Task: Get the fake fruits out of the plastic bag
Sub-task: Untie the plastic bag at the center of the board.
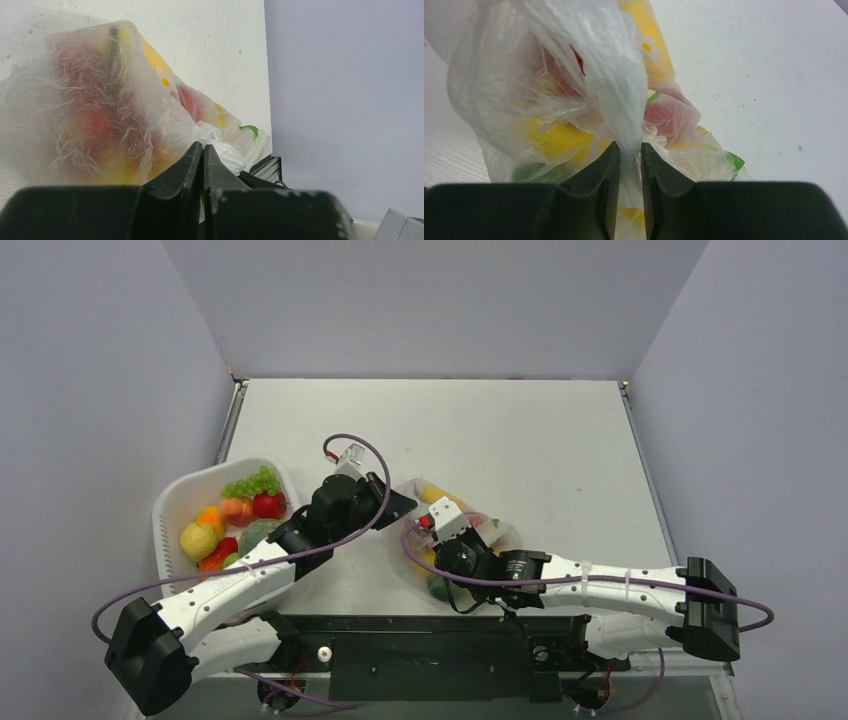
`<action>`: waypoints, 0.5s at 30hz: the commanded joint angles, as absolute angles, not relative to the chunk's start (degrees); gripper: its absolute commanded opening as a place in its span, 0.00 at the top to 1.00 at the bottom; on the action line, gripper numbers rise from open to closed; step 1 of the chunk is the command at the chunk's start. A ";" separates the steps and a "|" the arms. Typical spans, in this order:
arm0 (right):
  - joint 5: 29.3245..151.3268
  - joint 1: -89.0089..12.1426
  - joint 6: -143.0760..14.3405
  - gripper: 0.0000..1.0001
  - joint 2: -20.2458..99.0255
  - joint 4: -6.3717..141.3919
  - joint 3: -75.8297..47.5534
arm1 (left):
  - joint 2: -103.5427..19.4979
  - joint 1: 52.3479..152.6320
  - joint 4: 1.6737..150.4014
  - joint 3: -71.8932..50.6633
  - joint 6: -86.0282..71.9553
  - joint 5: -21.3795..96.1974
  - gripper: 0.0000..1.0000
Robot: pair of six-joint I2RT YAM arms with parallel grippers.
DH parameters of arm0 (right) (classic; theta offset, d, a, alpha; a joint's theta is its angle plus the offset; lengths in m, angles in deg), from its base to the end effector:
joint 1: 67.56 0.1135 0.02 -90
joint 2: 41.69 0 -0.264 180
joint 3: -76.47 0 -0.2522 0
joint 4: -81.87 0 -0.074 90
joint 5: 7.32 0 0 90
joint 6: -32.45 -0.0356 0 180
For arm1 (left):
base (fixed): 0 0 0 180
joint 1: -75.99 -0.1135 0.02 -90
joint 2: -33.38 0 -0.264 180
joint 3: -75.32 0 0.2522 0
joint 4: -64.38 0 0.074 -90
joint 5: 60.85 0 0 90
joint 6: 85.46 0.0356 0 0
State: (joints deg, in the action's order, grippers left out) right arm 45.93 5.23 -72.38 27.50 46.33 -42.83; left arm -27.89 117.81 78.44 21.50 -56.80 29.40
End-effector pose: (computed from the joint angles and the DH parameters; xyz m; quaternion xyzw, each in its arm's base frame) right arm 0.0941 0.2319 0.2518 -0.3156 0.8239 0.0471 0.4683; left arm 0.1826 -0.1636 0.2721 -0.1389 0.8149 -0.4420 0.3483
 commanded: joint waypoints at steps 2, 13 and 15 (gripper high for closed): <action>34.23 5.36 -74.93 0.89 24.91 46.34 -41.18 | -23.66 117.42 79.07 21.34 -56.53 25.78 1.00; 46.94 -10.31 -79.46 1.00 12.15 46.29 -44.77 | -12.47 116.85 91.83 24.38 -52.88 15.09 1.00; 51.70 -12.93 -80.18 1.00 10.17 46.33 -45.05 | -10.65 116.69 93.21 24.59 -52.51 14.24 1.00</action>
